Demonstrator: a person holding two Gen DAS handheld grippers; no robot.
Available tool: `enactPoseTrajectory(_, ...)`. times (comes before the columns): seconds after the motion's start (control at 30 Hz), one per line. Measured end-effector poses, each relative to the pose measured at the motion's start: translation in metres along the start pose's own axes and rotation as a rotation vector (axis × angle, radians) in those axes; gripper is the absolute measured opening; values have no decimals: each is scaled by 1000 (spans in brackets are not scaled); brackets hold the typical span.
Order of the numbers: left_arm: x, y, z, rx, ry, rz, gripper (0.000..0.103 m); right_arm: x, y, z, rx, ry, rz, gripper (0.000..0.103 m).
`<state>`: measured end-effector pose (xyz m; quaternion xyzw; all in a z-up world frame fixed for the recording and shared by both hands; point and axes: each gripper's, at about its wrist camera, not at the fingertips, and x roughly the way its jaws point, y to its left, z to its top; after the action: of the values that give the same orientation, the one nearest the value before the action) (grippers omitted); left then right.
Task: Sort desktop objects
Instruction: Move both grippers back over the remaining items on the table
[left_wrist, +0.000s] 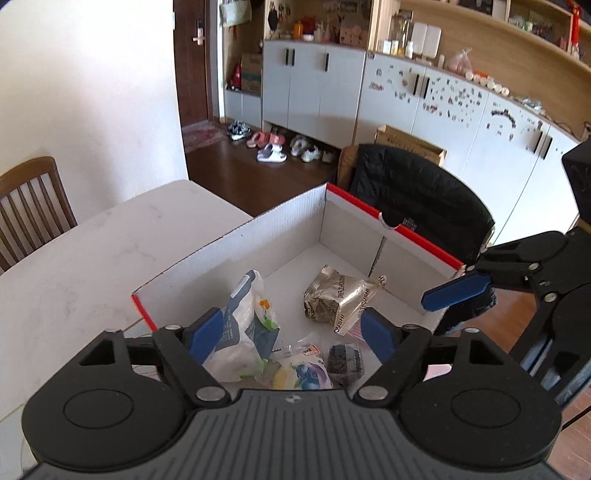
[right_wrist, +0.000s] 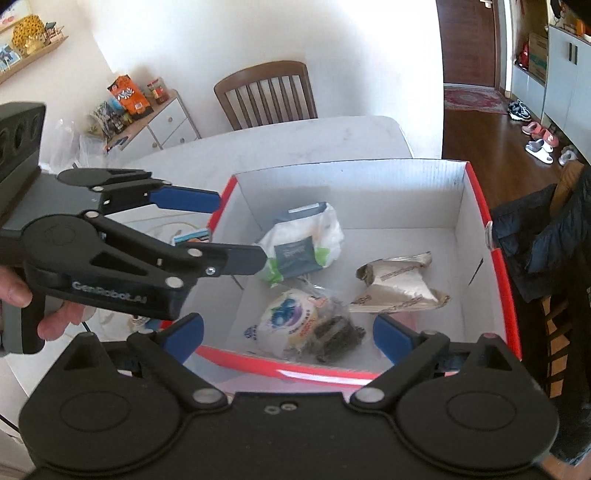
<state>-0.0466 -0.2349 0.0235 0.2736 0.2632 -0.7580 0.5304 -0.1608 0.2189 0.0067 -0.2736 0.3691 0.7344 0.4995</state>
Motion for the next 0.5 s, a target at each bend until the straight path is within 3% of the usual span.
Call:
enactPoseTrajectory(0.13, -18, 8, -10, -20, -26, -6, 86, -2, 18, -5, 4, -26, -21, 102)
enactPoseTrajectory(0.23, -32, 19, -20, -56, -48, 1, 102, -3, 35, -7, 6, -46, -16, 102)
enactPoseTrajectory(0.5, -66, 58, -50, -115, -78, 38, 103, 8, 84, -13, 7, -75, -10, 102)
